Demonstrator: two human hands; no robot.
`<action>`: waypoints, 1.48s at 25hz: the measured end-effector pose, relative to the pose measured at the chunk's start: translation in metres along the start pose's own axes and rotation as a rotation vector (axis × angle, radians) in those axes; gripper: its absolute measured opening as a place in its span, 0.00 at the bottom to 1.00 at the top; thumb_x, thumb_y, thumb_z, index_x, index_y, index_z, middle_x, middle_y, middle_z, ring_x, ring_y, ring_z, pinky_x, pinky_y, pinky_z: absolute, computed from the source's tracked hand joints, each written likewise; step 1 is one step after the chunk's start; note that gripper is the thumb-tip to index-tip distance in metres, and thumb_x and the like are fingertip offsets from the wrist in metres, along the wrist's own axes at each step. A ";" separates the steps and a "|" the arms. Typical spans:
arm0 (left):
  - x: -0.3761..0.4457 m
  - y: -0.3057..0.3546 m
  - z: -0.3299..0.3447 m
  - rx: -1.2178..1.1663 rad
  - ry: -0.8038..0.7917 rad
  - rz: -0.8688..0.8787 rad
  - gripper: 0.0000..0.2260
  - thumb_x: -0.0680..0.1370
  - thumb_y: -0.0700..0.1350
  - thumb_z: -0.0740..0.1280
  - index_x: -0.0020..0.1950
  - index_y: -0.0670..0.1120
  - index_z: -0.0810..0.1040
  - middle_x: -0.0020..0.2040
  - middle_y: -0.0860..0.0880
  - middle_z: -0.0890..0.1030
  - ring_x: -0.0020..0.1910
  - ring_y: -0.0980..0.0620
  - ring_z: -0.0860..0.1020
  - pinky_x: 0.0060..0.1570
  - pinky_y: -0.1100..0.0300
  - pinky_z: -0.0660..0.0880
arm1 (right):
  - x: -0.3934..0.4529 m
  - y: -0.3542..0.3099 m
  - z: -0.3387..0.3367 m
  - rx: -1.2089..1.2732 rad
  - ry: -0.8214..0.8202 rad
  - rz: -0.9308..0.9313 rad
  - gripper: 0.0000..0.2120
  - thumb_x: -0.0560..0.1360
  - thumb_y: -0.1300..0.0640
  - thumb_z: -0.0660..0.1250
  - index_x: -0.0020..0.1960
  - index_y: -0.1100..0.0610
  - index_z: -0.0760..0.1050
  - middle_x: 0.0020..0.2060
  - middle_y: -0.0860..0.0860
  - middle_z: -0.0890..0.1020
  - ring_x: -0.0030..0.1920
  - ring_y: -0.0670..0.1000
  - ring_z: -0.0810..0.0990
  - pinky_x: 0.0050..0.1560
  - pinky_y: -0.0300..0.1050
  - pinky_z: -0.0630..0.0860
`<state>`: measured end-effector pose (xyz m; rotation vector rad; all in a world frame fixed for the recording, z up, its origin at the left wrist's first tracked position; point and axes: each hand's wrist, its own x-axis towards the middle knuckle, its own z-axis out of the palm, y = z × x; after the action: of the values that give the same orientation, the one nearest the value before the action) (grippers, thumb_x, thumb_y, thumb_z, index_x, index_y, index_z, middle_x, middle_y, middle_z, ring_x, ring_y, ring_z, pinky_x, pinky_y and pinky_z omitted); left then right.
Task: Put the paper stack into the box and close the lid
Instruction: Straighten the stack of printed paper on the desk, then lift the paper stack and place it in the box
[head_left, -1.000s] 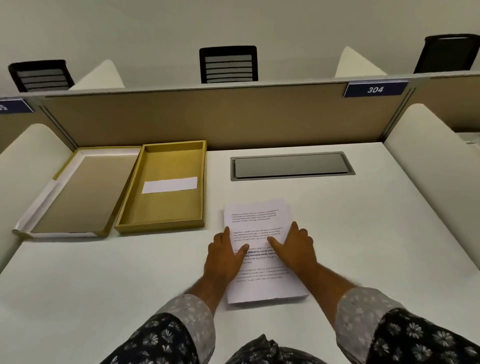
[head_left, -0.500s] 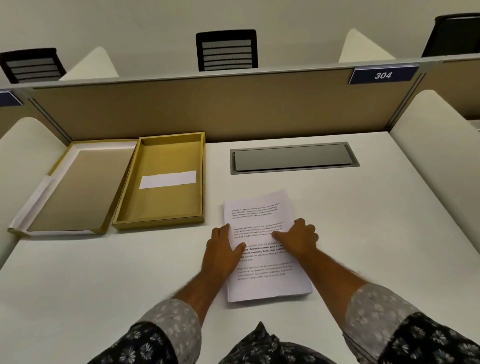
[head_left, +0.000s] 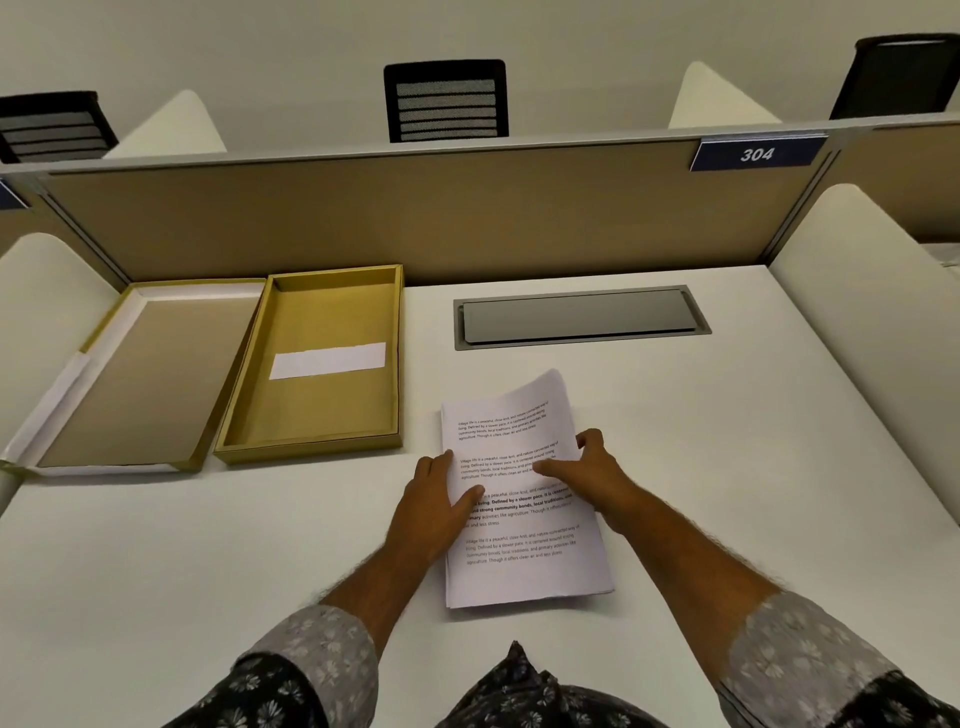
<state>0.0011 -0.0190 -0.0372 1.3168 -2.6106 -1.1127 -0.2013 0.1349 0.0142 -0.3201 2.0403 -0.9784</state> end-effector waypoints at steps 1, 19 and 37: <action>0.000 0.000 -0.001 -0.005 -0.004 0.004 0.38 0.79 0.66 0.66 0.84 0.51 0.60 0.80 0.49 0.67 0.75 0.45 0.72 0.70 0.48 0.73 | 0.000 0.000 0.000 0.031 -0.002 0.005 0.34 0.73 0.50 0.80 0.69 0.52 0.62 0.62 0.55 0.81 0.54 0.59 0.86 0.54 0.59 0.86; -0.059 0.056 -0.049 -1.113 0.076 0.004 0.17 0.75 0.46 0.76 0.64 0.53 0.82 0.61 0.48 0.87 0.59 0.44 0.86 0.58 0.45 0.84 | -0.115 0.007 -0.017 0.476 0.032 -0.559 0.19 0.76 0.55 0.70 0.60 0.33 0.76 0.56 0.45 0.85 0.56 0.53 0.87 0.49 0.50 0.87; -0.122 0.038 0.035 -0.789 0.129 -0.108 0.16 0.75 0.37 0.77 0.57 0.54 0.85 0.53 0.50 0.88 0.55 0.45 0.85 0.52 0.51 0.85 | -0.082 0.107 -0.017 0.189 -0.073 -0.506 0.31 0.74 0.70 0.66 0.66 0.38 0.78 0.57 0.39 0.85 0.59 0.44 0.84 0.54 0.38 0.83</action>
<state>0.0428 0.1031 -0.0056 1.2596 -1.6998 -1.7360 -0.1506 0.2581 -0.0120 -0.7822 1.8159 -1.4296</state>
